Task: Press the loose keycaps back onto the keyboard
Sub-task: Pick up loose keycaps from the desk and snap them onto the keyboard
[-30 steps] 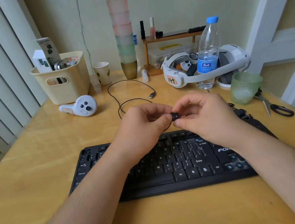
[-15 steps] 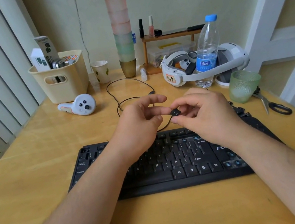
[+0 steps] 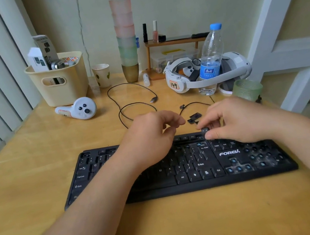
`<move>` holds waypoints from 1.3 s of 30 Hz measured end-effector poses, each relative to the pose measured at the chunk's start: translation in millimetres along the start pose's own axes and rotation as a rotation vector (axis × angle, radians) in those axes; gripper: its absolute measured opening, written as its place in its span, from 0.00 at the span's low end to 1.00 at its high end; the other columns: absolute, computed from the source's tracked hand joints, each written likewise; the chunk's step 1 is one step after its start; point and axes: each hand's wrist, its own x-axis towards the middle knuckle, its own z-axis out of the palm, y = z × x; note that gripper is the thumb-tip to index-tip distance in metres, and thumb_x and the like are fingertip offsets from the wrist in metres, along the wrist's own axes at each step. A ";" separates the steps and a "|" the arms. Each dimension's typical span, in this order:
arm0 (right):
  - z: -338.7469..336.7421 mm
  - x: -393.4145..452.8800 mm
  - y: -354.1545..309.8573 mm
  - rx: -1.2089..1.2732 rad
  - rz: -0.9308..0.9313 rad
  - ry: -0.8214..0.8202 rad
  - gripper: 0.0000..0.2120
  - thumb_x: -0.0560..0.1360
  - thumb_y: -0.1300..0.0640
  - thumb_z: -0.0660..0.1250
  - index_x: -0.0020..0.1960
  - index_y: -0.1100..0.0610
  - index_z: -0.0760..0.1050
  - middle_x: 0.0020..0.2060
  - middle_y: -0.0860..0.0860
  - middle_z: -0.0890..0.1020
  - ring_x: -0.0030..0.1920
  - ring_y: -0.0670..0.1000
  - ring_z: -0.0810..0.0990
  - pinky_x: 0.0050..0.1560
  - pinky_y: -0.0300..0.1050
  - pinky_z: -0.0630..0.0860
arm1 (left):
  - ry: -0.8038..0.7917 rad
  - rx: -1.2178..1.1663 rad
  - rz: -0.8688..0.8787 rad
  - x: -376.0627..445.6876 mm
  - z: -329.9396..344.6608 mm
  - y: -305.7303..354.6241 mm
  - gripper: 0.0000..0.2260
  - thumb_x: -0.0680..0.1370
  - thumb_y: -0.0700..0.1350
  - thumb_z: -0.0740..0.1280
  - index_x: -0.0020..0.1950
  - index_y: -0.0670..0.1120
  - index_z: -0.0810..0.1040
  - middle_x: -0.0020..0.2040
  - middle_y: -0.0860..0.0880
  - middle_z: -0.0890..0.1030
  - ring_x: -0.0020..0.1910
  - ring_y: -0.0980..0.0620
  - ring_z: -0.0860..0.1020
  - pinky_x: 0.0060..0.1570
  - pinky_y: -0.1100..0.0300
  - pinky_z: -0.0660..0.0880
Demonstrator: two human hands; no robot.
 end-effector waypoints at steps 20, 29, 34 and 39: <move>26.3 24.1 -15.0 -0.088 -0.186 -0.101 0.10 0.79 0.52 0.73 0.55 0.38 0.83 0.49 0.38 0.76 0.53 0.38 0.71 0.54 0.42 0.70 | -0.061 0.107 -0.012 5.5 -5.8 -22.0 0.08 0.81 0.49 0.69 0.55 0.62 0.83 0.51 0.63 0.83 0.48 0.68 0.76 0.44 0.74 0.68; 25.1 25.9 -17.2 -0.105 -0.219 -0.110 0.12 0.78 0.56 0.73 0.55 0.39 0.85 0.48 0.40 0.78 0.52 0.40 0.73 0.55 0.47 0.74 | -0.063 0.112 -0.043 6.0 -4.0 -22.8 0.08 0.81 0.49 0.69 0.56 0.62 0.83 0.53 0.63 0.83 0.52 0.63 0.78 0.46 0.70 0.71; 30.4 28.1 -15.7 -0.123 -0.298 -0.059 0.13 0.77 0.60 0.74 0.54 0.41 0.87 0.46 0.37 0.80 0.51 0.42 0.76 0.55 0.49 0.77 | -0.057 0.120 -0.038 6.0 -4.2 -21.9 0.09 0.81 0.49 0.69 0.56 0.62 0.83 0.52 0.62 0.83 0.52 0.62 0.78 0.44 0.74 0.68; 28.2 25.2 -19.7 -0.085 -0.277 -0.068 0.09 0.79 0.56 0.73 0.53 0.42 0.87 0.47 0.36 0.81 0.53 0.40 0.76 0.59 0.43 0.74 | -0.051 0.118 -0.035 5.9 -5.2 -21.2 0.09 0.81 0.49 0.69 0.57 0.62 0.83 0.52 0.62 0.83 0.52 0.61 0.78 0.46 0.68 0.71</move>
